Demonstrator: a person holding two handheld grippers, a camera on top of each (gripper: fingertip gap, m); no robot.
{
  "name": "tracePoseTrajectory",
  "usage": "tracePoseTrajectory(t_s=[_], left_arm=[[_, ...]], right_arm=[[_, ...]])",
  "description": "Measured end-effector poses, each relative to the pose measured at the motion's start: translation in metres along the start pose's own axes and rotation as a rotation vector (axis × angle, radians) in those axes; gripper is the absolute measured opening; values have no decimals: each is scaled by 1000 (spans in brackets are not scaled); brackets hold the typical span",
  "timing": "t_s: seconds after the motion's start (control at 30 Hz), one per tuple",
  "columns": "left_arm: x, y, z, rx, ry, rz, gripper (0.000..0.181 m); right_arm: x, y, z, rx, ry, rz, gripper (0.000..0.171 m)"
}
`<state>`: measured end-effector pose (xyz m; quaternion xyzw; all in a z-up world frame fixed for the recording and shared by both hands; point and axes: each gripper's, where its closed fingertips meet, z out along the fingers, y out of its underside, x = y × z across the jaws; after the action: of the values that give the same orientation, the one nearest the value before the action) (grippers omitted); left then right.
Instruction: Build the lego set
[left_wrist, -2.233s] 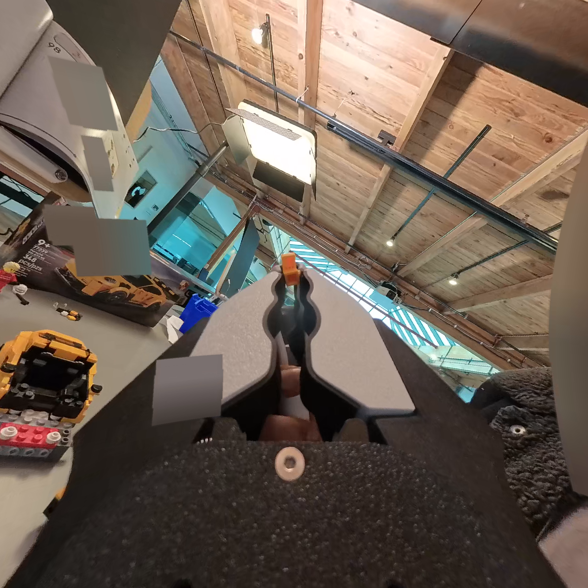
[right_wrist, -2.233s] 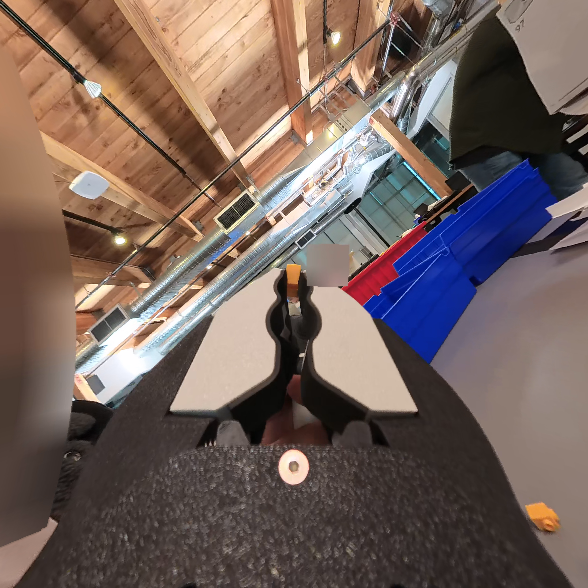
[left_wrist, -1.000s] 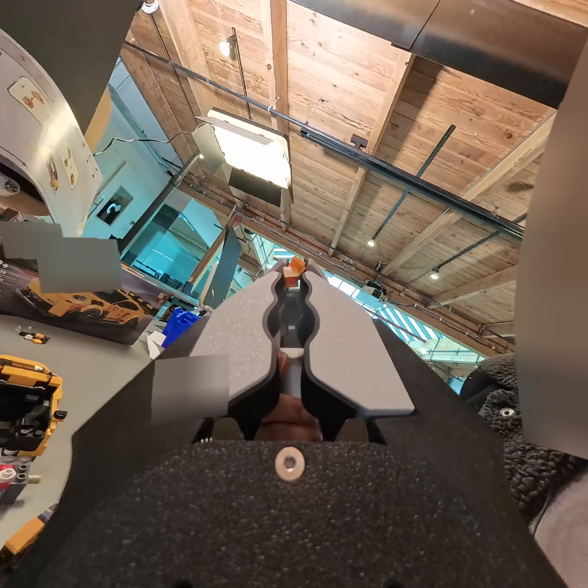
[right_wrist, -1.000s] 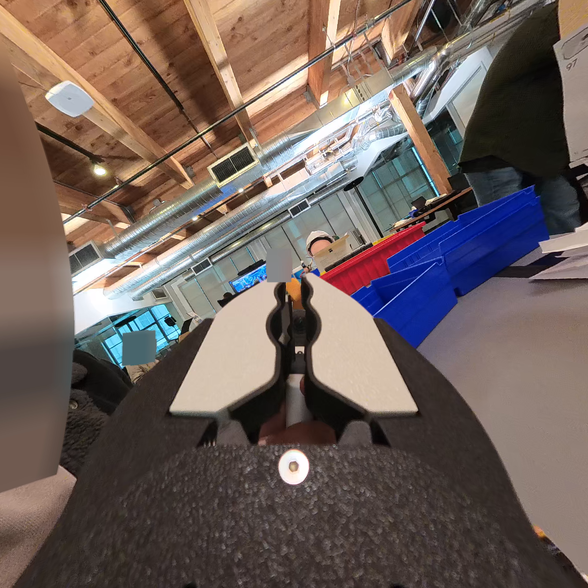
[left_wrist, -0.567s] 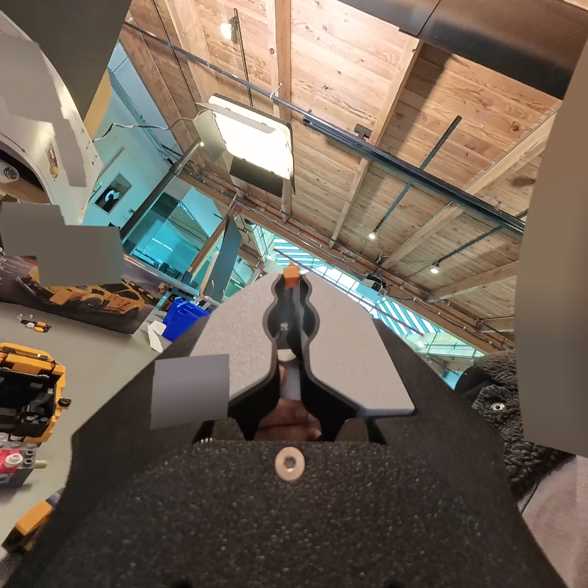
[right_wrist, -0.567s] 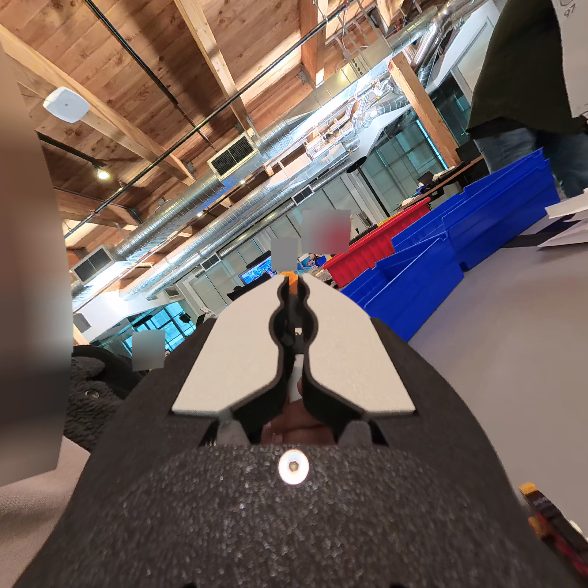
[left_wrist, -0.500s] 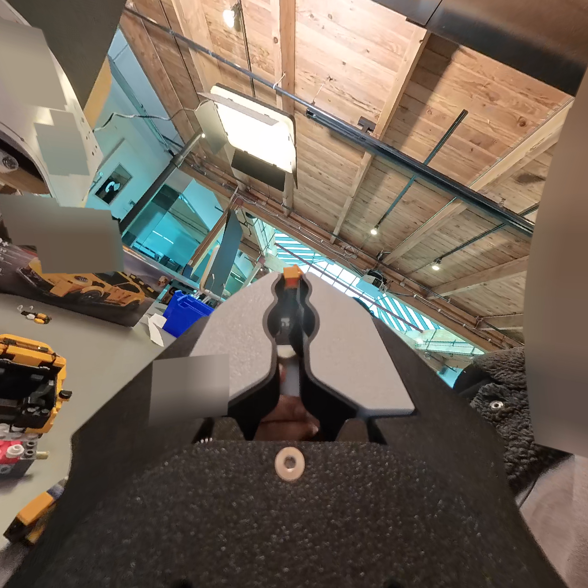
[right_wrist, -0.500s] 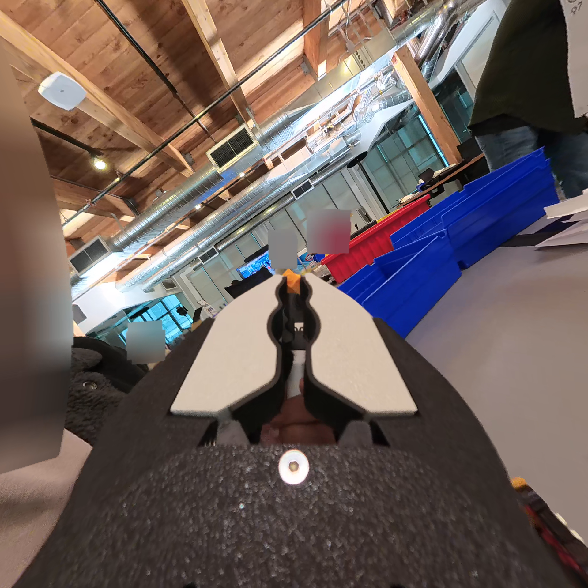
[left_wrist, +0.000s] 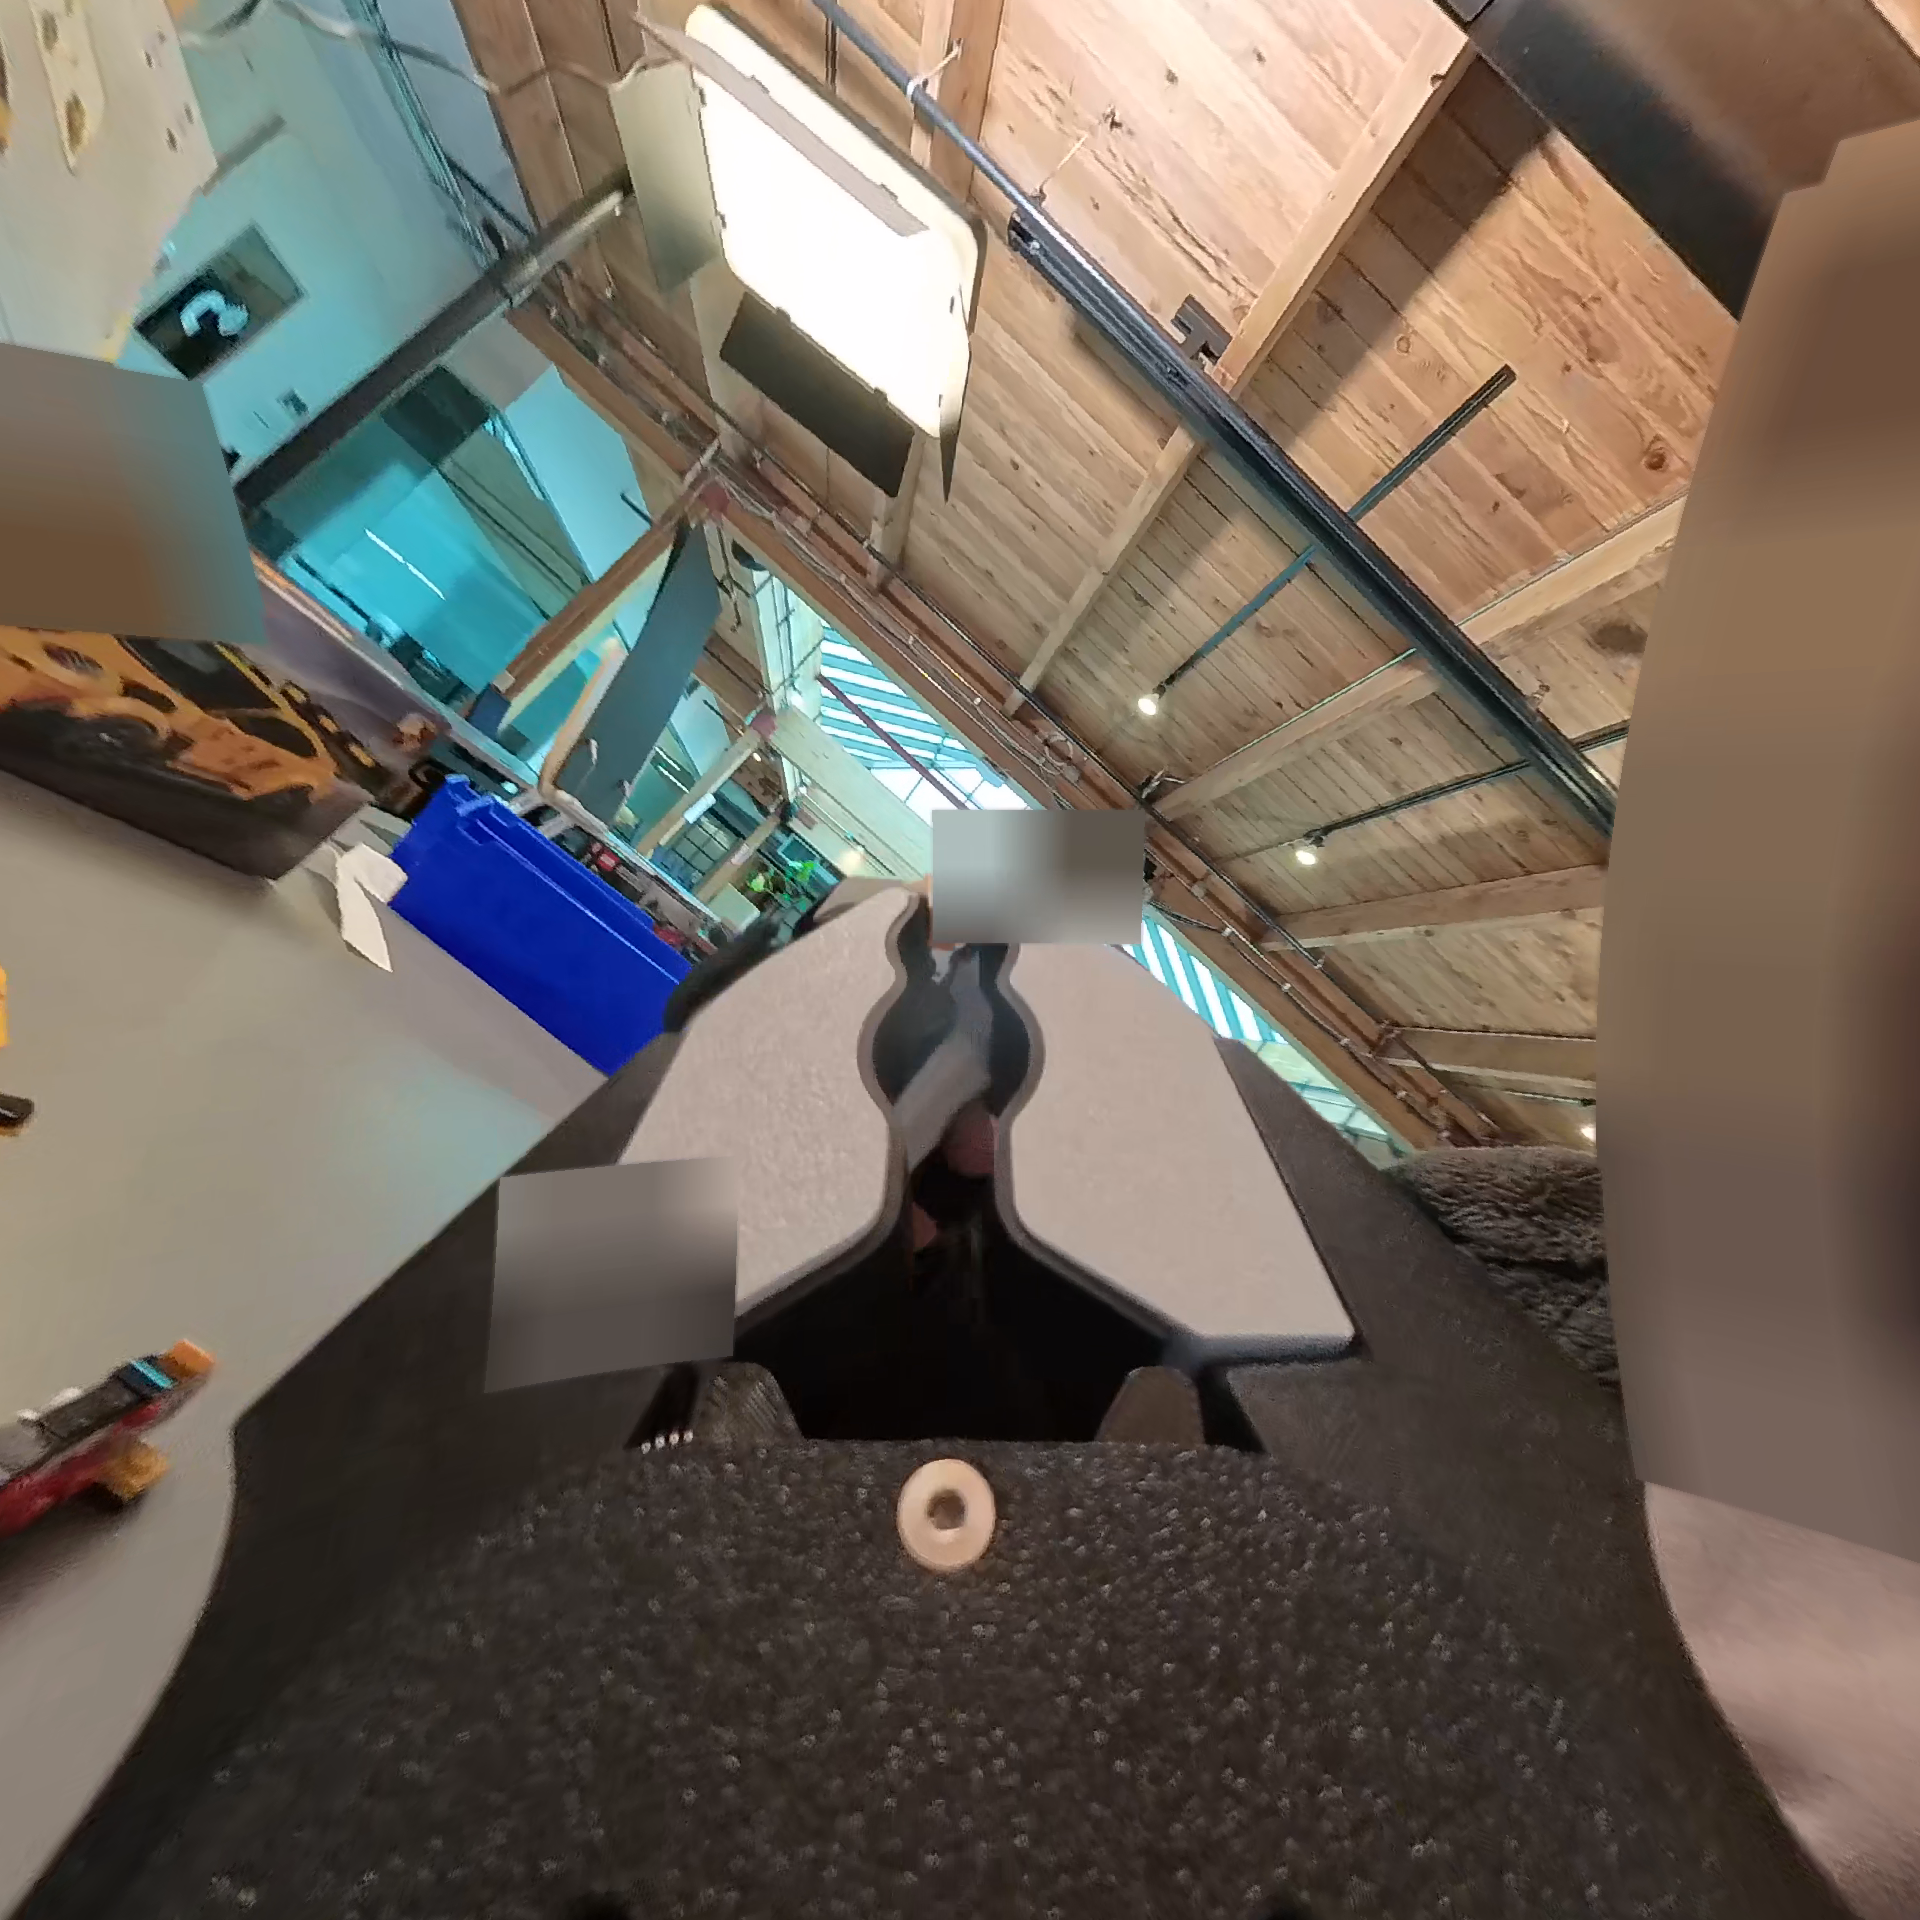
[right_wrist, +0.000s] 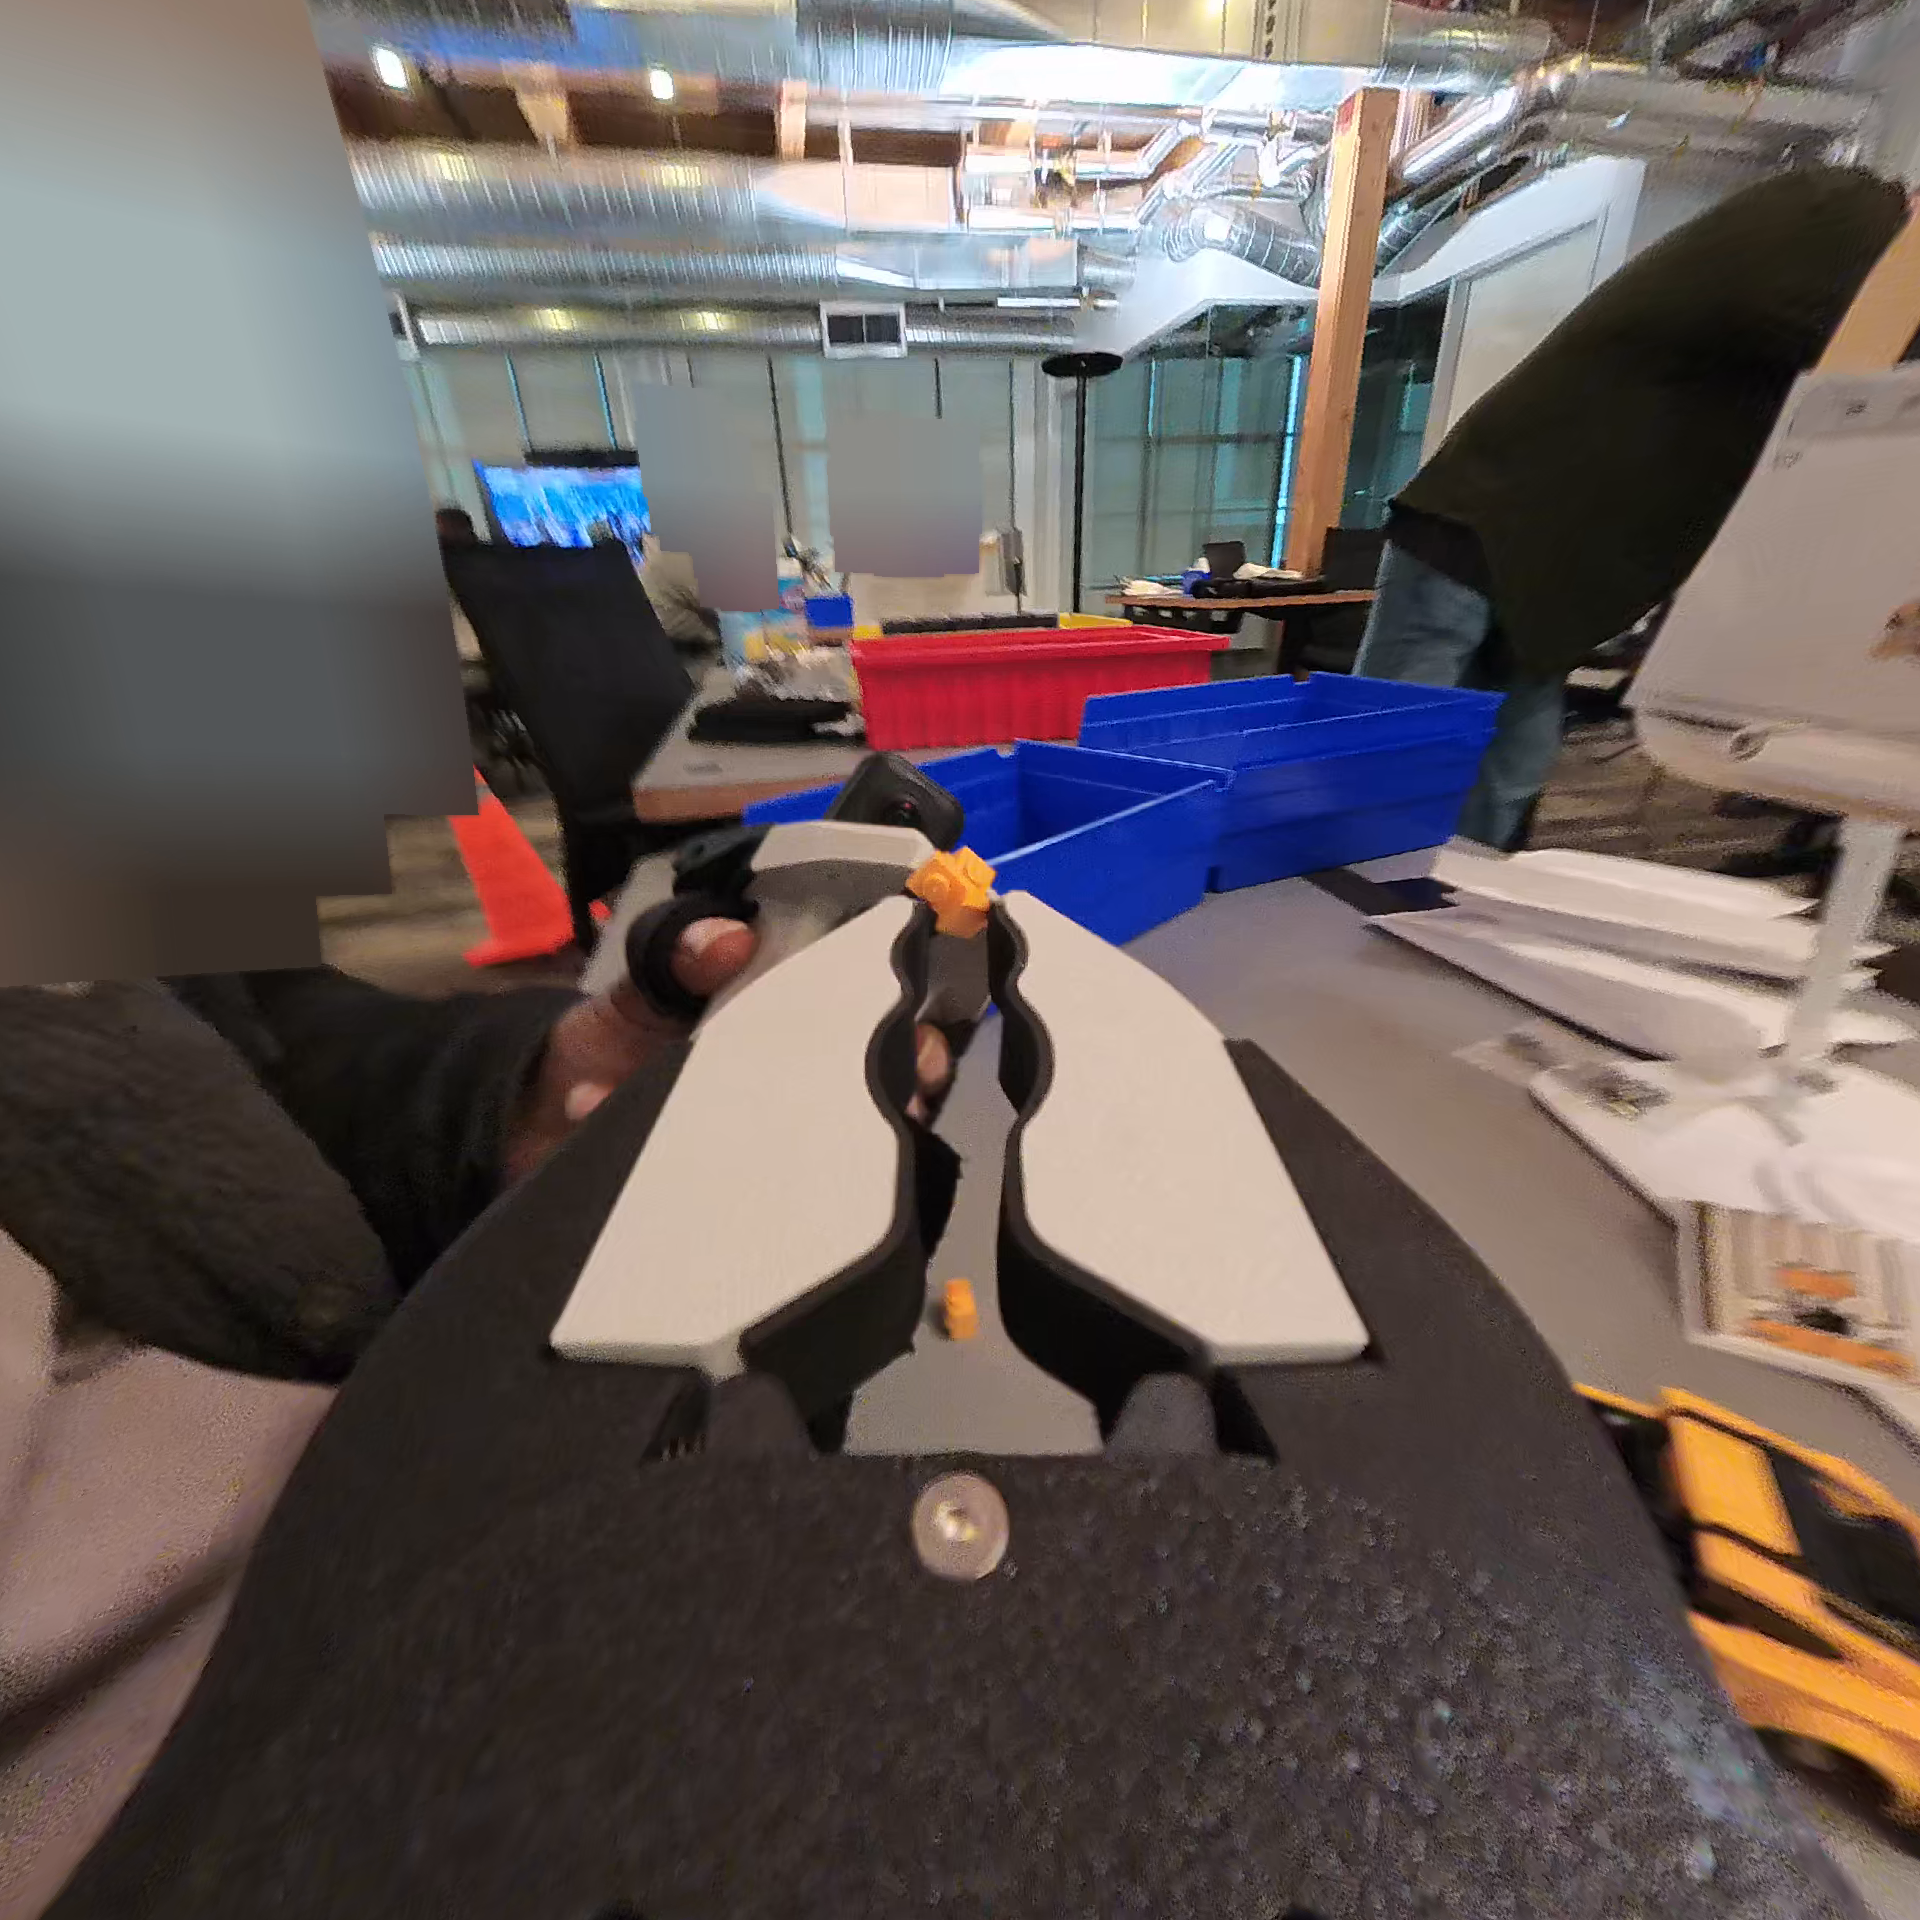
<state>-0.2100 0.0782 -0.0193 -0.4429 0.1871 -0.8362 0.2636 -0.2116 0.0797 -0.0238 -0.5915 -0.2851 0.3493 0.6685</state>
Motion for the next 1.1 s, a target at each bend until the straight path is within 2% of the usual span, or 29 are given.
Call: tracePoseTrajectory(t_s=[0.2,0.33,0.4,0.5,0.6,0.7,0.83,1.1], left_arm=[[-4,7,3,-40,1,-120,10],[-5,13,4,-73,-6,-153,10],[-5,15,4,-90,-7,-146,10],[-2,21,4,-160,-3,-82,9],[7,30,4,-256,7,63,10],[10,30,3,-298,-1,173,10],[14,33,2,-346,14,200,10],[8,56,-3,-600,-76,418,10]], right_arm=[[2,3,-7,-99,78,-356,10],[4,2,-11,-110,74,-395,10],[3,4,-13,-128,42,-329,8],[-2,1,-17,-115,-69,6,7],[-10,-6,-21,-80,-204,381,7],[-18,-6,-23,-56,-255,578,7],[-22,-2,-23,-24,-276,699,7],[-26,16,-34,-213,-266,579,7]])
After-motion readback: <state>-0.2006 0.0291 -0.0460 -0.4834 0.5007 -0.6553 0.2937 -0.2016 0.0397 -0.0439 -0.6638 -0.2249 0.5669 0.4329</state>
